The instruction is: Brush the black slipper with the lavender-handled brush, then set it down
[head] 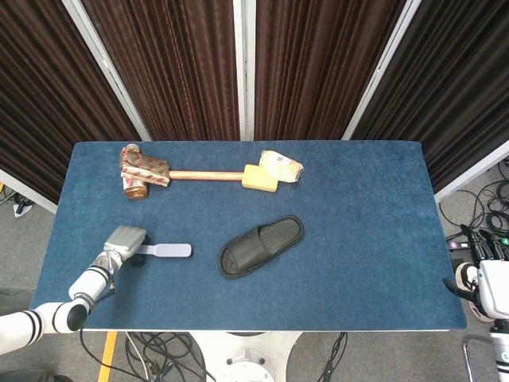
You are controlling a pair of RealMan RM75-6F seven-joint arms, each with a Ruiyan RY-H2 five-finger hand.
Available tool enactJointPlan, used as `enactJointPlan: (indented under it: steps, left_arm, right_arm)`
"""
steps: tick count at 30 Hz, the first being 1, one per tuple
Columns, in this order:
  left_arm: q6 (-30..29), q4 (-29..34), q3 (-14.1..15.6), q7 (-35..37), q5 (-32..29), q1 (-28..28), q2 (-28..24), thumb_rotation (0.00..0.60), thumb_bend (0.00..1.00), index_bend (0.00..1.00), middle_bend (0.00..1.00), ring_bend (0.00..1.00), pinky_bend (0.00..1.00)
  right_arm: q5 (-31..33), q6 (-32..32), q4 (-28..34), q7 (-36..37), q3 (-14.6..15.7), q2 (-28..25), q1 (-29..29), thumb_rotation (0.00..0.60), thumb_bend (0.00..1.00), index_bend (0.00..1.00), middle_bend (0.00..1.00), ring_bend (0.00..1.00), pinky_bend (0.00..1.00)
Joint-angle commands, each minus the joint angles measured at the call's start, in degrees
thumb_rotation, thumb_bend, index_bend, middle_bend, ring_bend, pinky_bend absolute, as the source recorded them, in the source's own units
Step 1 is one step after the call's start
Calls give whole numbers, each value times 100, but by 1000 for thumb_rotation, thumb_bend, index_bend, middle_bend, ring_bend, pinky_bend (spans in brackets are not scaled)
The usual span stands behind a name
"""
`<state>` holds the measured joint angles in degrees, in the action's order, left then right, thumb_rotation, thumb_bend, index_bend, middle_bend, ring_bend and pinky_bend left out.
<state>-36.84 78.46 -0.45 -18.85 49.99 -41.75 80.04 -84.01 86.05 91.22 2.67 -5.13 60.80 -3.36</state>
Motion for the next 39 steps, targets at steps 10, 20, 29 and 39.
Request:
enactJointPlan:
  steps: [10, 20, 29, 39]
  left_arm:
    - [-203, -263, 64, -49, 37, -21, 195, 600, 331, 877, 949, 821, 812]
    - [-390, -466, 5, 359, 685, 58, 282, 600, 709, 992, 1000, 912, 942]
    - [-933, -763, -287, 2585, 2055, 438, 465, 600, 829, 1000, 1000, 990, 1000]
    - [-1935, -1202, -398, 6388, 3535, 639, 794, 600, 864, 1000, 1000, 1000, 1000]
  right_arm:
    - [10, 13, -34, 38, -5, 31, 20, 600, 0, 73, 186, 95, 210]
    - [34, -30, -22, 43, 13, 40, 32, 600, 0, 73, 188, 95, 210]
    - [39, 12, 74, 20, -11, -16, 51, 600, 0, 73, 190, 95, 209]
    - [64, -160, 266, -26, -22, -157, -29, 600, 0, 73, 209, 95, 210]
